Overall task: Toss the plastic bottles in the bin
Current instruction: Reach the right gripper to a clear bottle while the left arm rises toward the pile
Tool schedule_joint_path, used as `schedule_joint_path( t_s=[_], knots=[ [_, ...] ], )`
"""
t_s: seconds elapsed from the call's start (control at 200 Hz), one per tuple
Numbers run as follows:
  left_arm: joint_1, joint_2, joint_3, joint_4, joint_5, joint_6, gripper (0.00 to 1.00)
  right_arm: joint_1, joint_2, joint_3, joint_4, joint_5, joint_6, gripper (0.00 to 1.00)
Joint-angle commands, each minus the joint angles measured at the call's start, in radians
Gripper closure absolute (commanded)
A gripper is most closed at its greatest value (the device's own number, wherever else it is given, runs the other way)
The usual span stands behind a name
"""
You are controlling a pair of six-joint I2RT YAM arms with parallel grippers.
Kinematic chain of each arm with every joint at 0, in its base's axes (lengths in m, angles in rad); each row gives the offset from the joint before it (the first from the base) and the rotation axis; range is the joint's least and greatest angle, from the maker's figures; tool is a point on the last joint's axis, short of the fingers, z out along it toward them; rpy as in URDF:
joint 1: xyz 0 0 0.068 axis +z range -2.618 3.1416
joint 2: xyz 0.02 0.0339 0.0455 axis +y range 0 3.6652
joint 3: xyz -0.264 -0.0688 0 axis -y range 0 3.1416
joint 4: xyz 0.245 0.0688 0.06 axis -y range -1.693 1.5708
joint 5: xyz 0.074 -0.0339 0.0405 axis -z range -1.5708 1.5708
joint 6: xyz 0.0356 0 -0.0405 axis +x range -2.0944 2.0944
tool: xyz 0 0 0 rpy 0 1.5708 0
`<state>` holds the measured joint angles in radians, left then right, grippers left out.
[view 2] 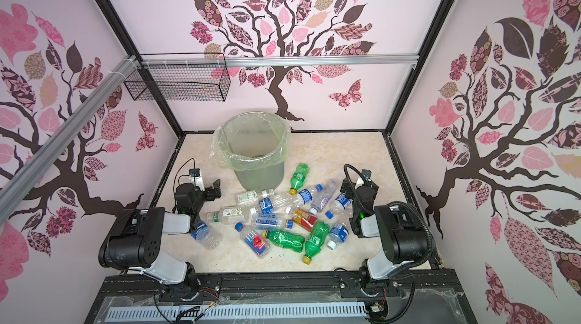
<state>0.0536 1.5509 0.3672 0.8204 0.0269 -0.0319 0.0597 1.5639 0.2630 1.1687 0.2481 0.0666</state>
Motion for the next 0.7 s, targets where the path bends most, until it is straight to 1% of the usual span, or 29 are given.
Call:
schedule_joint_path(
  t_s=[0.0, 0.06, 0.13, 0.18, 0.27, 0.315, 0.375, 0.425, 0.465, 0.505, 0.565, 0.61, 0.695],
  knots=[
    [0.003, -0.081, 0.047, -0.083, -0.050, -0.022, 0.02, 0.002, -0.060, 0.047, -0.095, 0.009, 0.000, 0.00],
    [-0.002, -0.122, 0.047, -0.120, -0.088, -0.033, 0.02, 0.002, -0.106, 0.083, -0.203, 0.013, 0.004, 0.00],
    [-0.026, -0.171, 0.059, -0.185, -0.182, -0.048, 0.02, 0.002, -0.146, 0.116, -0.291, 0.052, 0.025, 0.00],
    [-0.052, -0.212, 0.085, -0.269, -0.249, -0.055, 0.02, 0.002, -0.184, 0.156, -0.420, 0.092, 0.066, 0.00],
    [-0.119, -0.276, 0.145, -0.408, -0.364, -0.065, 0.02, 0.002, -0.250, 0.258, -0.723, 0.129, 0.153, 0.00],
    [-0.153, -0.299, 0.179, -0.475, -0.420, -0.103, 0.02, 0.002, -0.277, 0.312, -0.871, 0.129, 0.200, 0.00],
    [-0.188, -0.322, 0.225, -0.582, -0.437, -0.142, 0.02, 0.003, -0.315, 0.360, -0.988, 0.115, 0.252, 0.00],
    [-0.226, -0.338, 0.255, -0.647, -0.485, -0.169, 0.02, 0.003, -0.345, 0.400, -1.086, 0.101, 0.292, 0.00],
    [-0.245, -0.345, 0.288, -0.732, -0.507, -0.201, 0.02, 0.003, -0.365, 0.438, -1.166, 0.092, 0.311, 0.00],
    [-0.256, -0.348, 0.333, -0.854, -0.520, -0.252, 0.02, 0.003, -0.379, 0.480, -1.249, 0.093, 0.328, 0.00],
    [-0.261, -0.348, 0.394, -1.016, -0.512, -0.323, 0.02, 0.003, -0.391, 0.539, -1.362, 0.068, 0.342, 0.01],
    [-0.262, -0.357, 0.425, -1.099, -0.510, -0.367, 0.02, 0.004, -0.400, 0.573, -1.436, 0.045, 0.359, 0.00],
    [-0.262, -0.389, 0.453, -1.180, -0.494, -0.373, 0.02, 0.003, -0.423, 0.608, -1.540, -0.003, 0.375, 0.00]
  ],
)
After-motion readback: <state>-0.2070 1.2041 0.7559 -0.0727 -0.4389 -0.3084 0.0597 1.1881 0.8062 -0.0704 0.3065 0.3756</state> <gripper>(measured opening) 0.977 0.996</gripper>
